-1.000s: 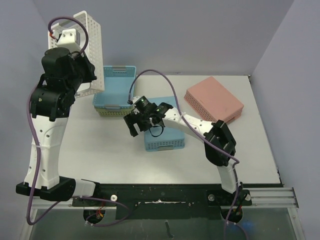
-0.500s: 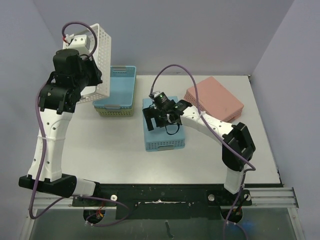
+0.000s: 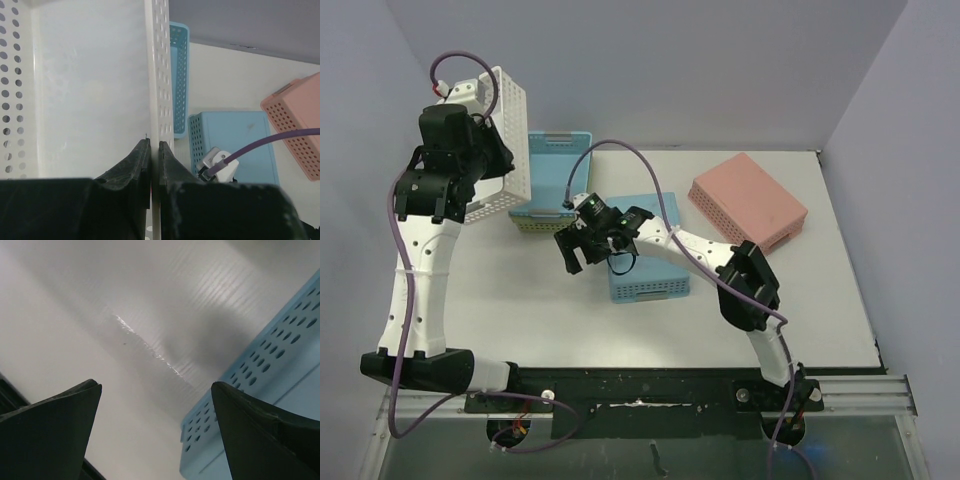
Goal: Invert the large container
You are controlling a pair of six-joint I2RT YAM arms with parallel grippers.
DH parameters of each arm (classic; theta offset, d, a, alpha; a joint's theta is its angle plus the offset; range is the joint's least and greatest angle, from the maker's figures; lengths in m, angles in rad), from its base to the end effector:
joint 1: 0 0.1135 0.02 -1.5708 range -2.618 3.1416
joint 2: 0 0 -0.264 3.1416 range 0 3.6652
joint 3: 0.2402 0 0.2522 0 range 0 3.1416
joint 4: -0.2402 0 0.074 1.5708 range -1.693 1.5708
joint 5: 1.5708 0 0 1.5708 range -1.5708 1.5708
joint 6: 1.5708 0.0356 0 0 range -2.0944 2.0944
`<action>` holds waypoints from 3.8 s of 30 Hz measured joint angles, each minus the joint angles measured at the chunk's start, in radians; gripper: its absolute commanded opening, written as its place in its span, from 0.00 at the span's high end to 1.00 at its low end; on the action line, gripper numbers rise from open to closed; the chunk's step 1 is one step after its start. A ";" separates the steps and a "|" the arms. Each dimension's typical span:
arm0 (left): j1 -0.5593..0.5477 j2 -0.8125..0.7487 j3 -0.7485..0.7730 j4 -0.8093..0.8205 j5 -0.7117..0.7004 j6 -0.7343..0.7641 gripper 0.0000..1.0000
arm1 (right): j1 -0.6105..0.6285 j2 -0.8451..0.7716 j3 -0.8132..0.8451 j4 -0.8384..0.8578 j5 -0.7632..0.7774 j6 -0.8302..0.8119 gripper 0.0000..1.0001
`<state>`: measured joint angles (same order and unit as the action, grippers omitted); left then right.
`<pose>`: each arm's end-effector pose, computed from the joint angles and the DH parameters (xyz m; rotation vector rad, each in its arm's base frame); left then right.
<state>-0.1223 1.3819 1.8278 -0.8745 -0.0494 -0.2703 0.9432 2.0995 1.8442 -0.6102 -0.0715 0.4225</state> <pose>0.2634 -0.0306 0.4870 -0.1799 1.9965 -0.2026 0.2776 0.3871 0.2543 -0.6910 2.4631 0.6650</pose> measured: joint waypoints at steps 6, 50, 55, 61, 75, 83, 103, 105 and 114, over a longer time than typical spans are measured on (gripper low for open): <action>0.024 0.000 -0.003 0.010 0.052 -0.017 1.00 | -0.069 0.002 -0.109 0.000 0.013 0.010 0.01; -0.251 -0.219 -0.901 0.943 0.742 -0.745 1.00 | -0.623 -0.833 -0.585 -0.118 0.217 0.110 0.00; -0.267 -0.243 -1.007 1.135 0.764 -0.884 1.00 | -0.623 -0.832 -0.585 -0.117 0.208 0.110 0.00; -0.295 -0.233 -1.137 1.334 0.766 -1.061 1.00 | -0.623 -0.832 -0.585 -0.117 0.206 0.115 0.00; -0.277 -0.186 -1.415 1.734 0.715 -1.297 1.00 | -0.634 -0.845 -0.584 -0.118 0.218 0.117 0.01; -0.162 -0.237 -1.404 1.561 0.735 -1.183 0.82 | -0.643 -0.845 -0.584 -0.118 0.218 0.116 0.01; 0.036 -0.242 -1.199 0.941 0.783 -0.770 0.34 | -0.649 -0.838 -0.584 -0.117 0.213 0.114 0.00; 0.042 -0.237 -1.155 0.863 0.767 -0.708 0.34 | -0.649 -0.837 -0.584 -0.117 0.210 0.114 0.00; 0.108 -0.216 -0.988 0.501 0.546 -0.420 0.28 | -0.649 -0.837 -0.584 -0.117 0.206 0.113 0.00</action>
<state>-0.0143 1.1664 0.8394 -0.3733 0.4965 -0.6903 0.2939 1.2625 1.2602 -0.7269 0.1349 0.5358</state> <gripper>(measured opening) 0.699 0.994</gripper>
